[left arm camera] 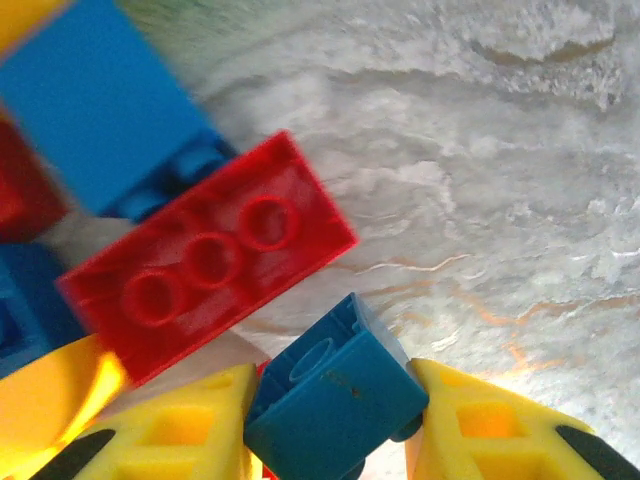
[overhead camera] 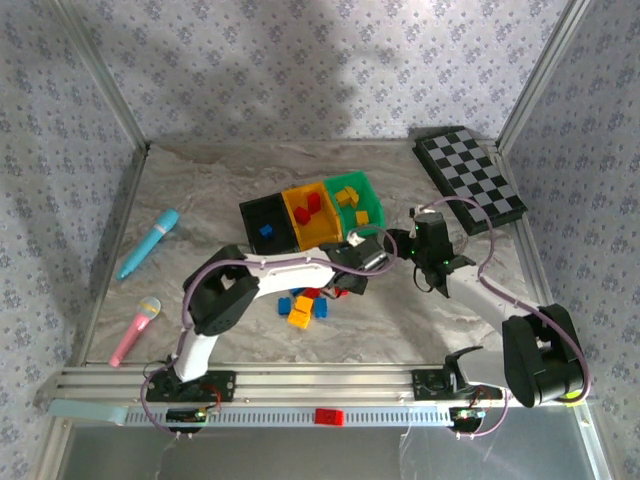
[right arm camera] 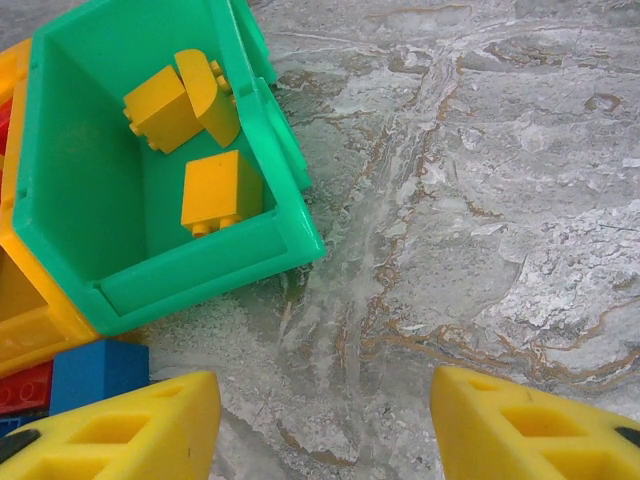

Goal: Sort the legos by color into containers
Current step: Pick up the lego from the center of the table, then place the lego in the container.

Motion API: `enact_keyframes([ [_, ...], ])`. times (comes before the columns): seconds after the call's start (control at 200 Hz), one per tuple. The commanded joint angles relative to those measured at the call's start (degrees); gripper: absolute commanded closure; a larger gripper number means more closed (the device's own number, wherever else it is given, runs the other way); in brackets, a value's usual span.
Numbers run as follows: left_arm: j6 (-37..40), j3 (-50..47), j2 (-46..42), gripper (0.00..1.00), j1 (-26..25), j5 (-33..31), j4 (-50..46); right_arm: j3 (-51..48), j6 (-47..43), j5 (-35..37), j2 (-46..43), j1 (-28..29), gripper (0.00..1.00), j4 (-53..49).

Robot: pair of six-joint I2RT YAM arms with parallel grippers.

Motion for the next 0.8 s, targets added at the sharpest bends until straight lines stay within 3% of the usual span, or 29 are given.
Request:
enact_keyframes([
  [0.0, -0.6, -2.9, -7.9, 0.69, 0.3, -6.9, 3.3, 0.1, 0.5, -0.2, 0.1, -0.4, 0.4, 0.0],
  [0.15, -1.0, -7.3, -15.4, 0.69, 2.0, -13.4, 2.1, -0.3, 0.6, -0.2, -0.2, -0.1, 0.4, 0.5],
  [0.285, -3.1, -9.5, -19.5, 0.7, 6.8, -16.1, -3.4, -0.3, 0.6, 0.1, -0.5, -0.3, 0.4, 0.2],
  [0.685, 0.6, -13.4, -24.2, 0.7, 22.5, -12.7, -4.7, -0.4, 0.7, -1.0, -0.6, 0.1, 0.4, 0.9],
  [0.725, 1.1, -12.9, -23.5, 0.64, 23.4, -12.6, -5.0, -0.6, 0.6, -2.1, -0.5, 0.2, 0.39, 1.7],
  [0.765, 1.2, -12.0, -22.8, 0.48, 24.2, -12.5, -6.0, -0.7, 0.6, -3.1, -0.2, 0.5, 0.39, 2.7],
  [0.795, 1.3, -11.4, -22.3, 0.43, 24.7, -12.6, -6.7, -0.7, 0.7, -3.5, 0.2, 0.9, 0.39, 3.2],
])
